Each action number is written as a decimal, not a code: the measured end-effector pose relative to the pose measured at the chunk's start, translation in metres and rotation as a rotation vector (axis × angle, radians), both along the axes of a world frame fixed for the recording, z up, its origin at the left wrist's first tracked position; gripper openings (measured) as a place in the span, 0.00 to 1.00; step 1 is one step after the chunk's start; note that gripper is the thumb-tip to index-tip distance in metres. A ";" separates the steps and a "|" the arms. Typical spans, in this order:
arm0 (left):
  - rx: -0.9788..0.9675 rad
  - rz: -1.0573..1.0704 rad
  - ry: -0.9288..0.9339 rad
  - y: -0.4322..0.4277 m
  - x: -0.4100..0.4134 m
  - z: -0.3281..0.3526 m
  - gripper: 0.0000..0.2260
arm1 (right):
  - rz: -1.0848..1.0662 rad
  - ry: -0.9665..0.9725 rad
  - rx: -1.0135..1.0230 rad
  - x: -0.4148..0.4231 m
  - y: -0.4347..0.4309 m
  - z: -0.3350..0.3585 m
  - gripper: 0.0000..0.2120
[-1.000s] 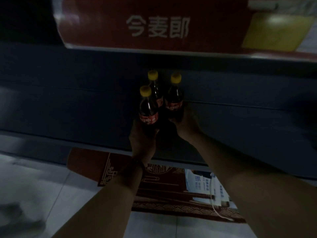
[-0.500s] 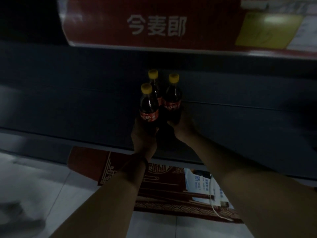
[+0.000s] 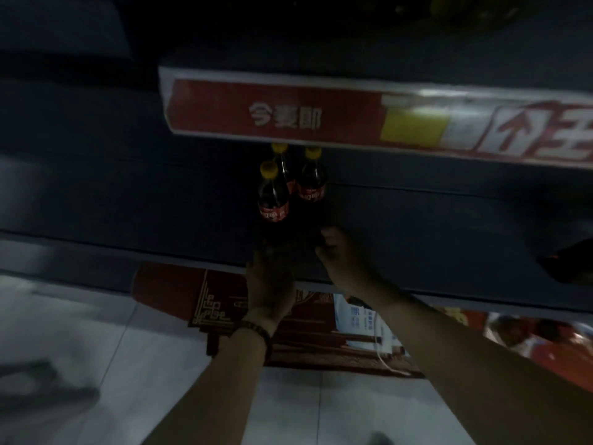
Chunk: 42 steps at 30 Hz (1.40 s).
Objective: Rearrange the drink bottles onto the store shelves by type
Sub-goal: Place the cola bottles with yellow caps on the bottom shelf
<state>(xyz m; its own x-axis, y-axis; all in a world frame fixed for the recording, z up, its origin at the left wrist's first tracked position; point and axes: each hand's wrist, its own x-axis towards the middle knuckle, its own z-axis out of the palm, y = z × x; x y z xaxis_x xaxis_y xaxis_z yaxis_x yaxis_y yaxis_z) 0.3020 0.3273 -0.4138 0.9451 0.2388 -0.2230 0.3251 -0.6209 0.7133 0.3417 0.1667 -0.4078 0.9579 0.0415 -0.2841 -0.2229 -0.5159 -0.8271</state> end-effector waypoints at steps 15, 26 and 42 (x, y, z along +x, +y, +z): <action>0.095 -0.556 -0.075 -0.046 -0.137 0.348 0.10 | -0.025 -0.080 -0.262 -0.218 -0.086 0.359 0.08; 0.221 -0.837 -0.279 -0.254 -0.085 0.445 0.14 | -0.278 -0.236 -0.446 -0.173 -0.305 0.461 0.11; 0.319 -0.821 0.048 -0.458 -0.019 0.435 0.20 | -0.045 -0.053 -0.837 -0.003 -0.544 0.438 0.31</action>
